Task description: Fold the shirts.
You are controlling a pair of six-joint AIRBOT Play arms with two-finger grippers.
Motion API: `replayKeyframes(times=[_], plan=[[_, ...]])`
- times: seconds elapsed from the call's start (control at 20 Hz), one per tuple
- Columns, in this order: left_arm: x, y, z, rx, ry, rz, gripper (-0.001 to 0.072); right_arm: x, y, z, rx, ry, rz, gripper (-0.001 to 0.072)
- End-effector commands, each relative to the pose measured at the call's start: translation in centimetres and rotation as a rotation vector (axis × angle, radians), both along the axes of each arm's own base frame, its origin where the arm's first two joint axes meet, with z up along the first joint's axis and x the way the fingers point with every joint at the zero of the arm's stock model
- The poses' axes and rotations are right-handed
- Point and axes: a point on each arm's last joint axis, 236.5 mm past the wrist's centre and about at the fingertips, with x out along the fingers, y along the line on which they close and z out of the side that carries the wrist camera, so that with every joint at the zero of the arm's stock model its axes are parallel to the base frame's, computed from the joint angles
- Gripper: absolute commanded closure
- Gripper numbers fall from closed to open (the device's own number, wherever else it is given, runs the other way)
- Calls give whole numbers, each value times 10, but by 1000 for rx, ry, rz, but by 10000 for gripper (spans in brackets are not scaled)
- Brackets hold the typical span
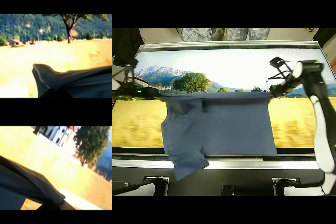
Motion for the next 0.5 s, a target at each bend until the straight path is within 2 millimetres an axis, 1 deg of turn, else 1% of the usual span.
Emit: replayKeyframes(times=[0.0, 0.1, 0.15, 0.2, 0.25, 0.3, 0.35, 0.45], plan=[[56, 4, -42, 2, -72, 41, 675, 77, 6, -17, 47, -235, -30, 670], [86, 3, -37, 13, -147, 46, 675, 109, 9, 6, 84, -391, -57, 670], [101, 0, -29, 19, -194, 46, 675, 121, 10, 17, 102, -460, -68, 670], [115, -3, -22, 24, -241, 45, 676, 130, 11, 25, 112, -514, -69, 670], [127, -6, -16, 25, -279, 47, 676, 134, 11, 28, 114, -540, -66, 670], [136, -11, -14, 14, -305, 61, 676, 136, 11, 25, 115, -541, -66, 670], [141, -16, -19, 0, -311, 70, 676, 134, 11, 15, 113, -514, -68, 670], [143, -28, -40, -13, -280, 64, 675, 128, 11, -12, 109, -436, -76, 670]])
